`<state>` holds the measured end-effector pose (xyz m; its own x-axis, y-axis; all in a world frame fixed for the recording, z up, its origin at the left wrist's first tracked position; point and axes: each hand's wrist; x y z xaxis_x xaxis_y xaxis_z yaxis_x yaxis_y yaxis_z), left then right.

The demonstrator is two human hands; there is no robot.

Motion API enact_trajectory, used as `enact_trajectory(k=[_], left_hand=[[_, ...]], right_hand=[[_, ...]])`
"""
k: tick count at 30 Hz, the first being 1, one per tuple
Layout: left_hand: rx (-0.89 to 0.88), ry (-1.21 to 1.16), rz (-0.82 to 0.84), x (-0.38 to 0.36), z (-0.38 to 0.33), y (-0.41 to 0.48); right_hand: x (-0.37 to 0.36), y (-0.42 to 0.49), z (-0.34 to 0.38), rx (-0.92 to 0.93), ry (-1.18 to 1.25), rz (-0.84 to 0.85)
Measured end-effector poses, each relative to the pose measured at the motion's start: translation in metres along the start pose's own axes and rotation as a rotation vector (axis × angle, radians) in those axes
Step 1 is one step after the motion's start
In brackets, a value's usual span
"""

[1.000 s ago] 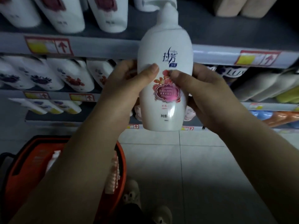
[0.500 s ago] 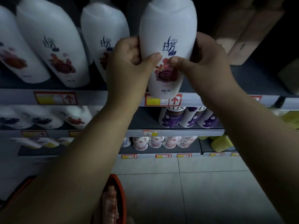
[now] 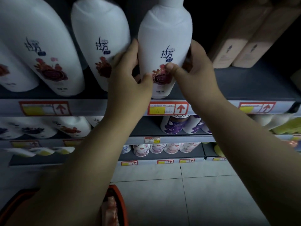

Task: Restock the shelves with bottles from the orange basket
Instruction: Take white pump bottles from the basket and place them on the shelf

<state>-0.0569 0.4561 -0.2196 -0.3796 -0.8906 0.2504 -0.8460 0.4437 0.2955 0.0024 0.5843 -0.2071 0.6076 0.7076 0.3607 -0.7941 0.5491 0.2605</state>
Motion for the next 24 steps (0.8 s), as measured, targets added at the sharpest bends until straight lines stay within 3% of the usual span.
enact_trajectory(k=[11, 18, 24], left_hand=[[0.119, -0.250, 0.139, 0.008, -0.013, -0.026], [0.264, -0.391, 0.160, 0.023, -0.025, -0.087], [0.360, -0.378, 0.123, 0.058, -0.011, -0.138]], right_hand=[[-0.010, -0.039, 0.000, -0.107, 0.092, -0.093], [-0.011, -0.105, 0.018, -0.176, 0.189, 0.019], [-0.033, -0.158, 0.023, -0.198, 0.207, 0.136]])
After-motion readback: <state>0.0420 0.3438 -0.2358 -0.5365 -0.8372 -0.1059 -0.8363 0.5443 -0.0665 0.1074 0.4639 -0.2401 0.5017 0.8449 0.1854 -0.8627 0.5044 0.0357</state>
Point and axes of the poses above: each hand's wrist, its own y-axis towards the middle knuckle, its own x-axis out of the back of the hand, z = x × y, and after that the axes turned 3 degrees about z, right-handed
